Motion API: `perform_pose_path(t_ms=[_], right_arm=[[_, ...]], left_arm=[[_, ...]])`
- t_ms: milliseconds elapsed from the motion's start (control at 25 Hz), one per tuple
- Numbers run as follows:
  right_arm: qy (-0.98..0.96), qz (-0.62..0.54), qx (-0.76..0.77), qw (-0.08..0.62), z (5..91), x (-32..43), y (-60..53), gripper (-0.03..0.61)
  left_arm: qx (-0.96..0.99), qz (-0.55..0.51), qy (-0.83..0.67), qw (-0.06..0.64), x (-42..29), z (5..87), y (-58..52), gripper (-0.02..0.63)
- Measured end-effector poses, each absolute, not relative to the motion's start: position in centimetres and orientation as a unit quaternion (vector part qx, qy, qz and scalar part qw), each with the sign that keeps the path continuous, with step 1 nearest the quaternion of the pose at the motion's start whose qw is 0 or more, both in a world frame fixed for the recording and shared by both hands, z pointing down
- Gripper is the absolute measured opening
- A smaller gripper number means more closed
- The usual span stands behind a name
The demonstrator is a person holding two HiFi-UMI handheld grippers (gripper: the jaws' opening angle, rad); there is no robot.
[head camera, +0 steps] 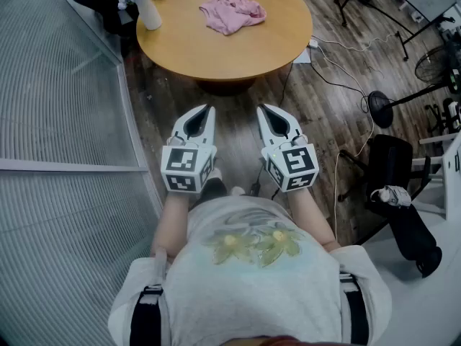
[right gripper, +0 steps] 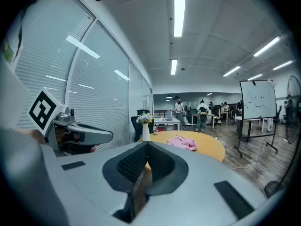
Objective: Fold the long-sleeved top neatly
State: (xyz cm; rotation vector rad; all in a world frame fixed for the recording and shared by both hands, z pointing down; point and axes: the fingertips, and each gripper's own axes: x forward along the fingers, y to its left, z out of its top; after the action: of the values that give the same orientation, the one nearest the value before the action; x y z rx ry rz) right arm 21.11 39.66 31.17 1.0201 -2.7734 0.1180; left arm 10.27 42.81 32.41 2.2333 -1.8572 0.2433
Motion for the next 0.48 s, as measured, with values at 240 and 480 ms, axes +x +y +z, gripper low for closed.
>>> perform_pose_path(t_ms=[240, 480], right_arm=[[-0.933, 0.039, 0.344, 0.097, 31.4, 19.6, 38.4, 0.018], [-0.927, 0.046, 0.361, 0.096, 31.9, 17.5, 35.9, 0.018]], left_arm=[[0.759, 0.084, -0.633, 0.123, 8.4, 32.7, 41.3, 0.003], [0.752, 0.095, -0.642, 0.119, 5.6, 33.3, 38.4, 0.003]])
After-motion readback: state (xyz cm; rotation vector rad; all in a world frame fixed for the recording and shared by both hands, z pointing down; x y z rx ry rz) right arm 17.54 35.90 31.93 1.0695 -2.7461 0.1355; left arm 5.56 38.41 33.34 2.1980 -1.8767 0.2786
